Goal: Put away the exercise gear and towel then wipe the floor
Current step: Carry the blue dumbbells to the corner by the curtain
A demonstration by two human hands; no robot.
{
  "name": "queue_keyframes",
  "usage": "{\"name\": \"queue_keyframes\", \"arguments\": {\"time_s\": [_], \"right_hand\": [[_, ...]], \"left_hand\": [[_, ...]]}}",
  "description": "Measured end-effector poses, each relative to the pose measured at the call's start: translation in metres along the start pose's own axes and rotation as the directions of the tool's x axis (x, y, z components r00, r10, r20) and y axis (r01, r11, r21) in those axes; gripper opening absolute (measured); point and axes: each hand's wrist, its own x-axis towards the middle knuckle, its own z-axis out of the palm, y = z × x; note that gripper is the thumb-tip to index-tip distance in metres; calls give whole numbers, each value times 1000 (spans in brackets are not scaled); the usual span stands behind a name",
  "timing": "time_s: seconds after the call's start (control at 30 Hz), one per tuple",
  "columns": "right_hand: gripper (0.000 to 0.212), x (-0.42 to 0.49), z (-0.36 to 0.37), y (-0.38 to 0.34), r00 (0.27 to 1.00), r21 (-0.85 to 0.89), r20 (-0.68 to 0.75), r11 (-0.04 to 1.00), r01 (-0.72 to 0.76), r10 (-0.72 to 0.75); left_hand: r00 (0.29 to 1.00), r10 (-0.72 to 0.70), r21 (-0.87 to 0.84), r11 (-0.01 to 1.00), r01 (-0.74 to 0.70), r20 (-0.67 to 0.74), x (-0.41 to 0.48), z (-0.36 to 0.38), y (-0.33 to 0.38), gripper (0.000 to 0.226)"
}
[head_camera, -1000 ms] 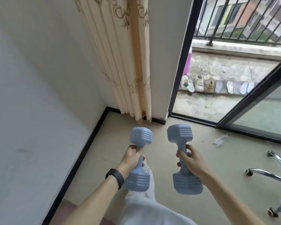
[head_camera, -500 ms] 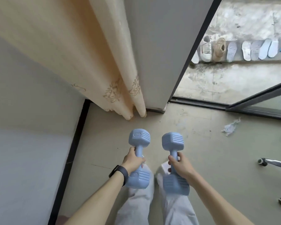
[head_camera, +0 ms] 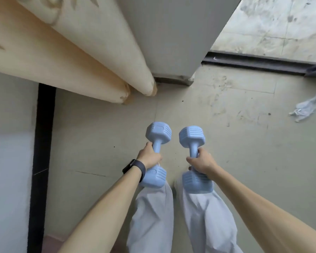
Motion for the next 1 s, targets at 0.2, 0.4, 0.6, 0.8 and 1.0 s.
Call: {"name": "queue_keyframes", "arguments": {"time_s": [0.2, 0.4, 0.6, 0.8, 1.0], "right_hand": [[35, 110, 22, -4, 994, 17, -95, 998, 64, -62], [35, 185, 22, -18, 974, 94, -175, 982, 162, -144], [38, 239, 10, -51, 949, 83, -234, 969, 234, -209], [28, 281, 0, -76, 922, 150, -287, 939, 309, -258], [57, 279, -2, -73, 938, 174, -208, 933, 315, -278]], "left_hand": [[997, 60, -20, 998, -62, -50, 107, 17, -5, 44], [979, 150, -146, 975, -171, -140, 174, 15, 13, 17], [956, 204, -246, 936, -254, -210, 230, -1, 59, 11], [948, 250, -214, 932, -291, -199, 273, -10, 85, 22], [948, 235, -58, 966, -253, -215, 272, -6, 86, 52]]}}
